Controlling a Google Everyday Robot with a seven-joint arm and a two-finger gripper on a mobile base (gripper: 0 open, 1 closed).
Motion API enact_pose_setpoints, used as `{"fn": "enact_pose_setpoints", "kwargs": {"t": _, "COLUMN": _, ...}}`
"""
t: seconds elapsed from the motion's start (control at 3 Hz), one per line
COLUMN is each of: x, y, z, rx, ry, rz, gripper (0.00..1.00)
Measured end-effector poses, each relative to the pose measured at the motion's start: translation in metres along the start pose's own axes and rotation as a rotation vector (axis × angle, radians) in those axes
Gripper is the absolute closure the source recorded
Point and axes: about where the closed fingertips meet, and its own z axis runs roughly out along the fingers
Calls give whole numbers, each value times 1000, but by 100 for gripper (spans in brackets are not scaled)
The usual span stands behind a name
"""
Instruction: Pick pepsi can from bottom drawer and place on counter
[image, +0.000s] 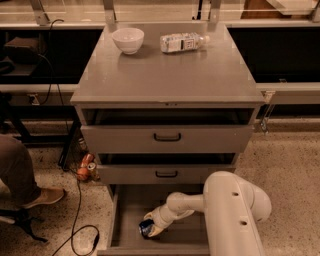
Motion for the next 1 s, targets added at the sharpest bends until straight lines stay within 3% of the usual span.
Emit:
{"fn": "enact_pose_setpoints", "kwargs": {"t": 0.33, "x": -12, "y": 1, "z": -36, "rx": 32, "ry": -49, "rz": 2, "gripper": 100}}
{"fn": "enact_pose_setpoints", "kwargs": {"t": 0.67, "x": -12, "y": 2, "z": -90, "rx": 89, "ry": -84, "rz": 22, "gripper": 100}}
{"fn": "enact_pose_setpoints", "kwargs": {"t": 1.0, "x": -5, "y": 1, "z": -171, "rx": 175, "ry": -61, "rz": 45, "gripper": 100}}
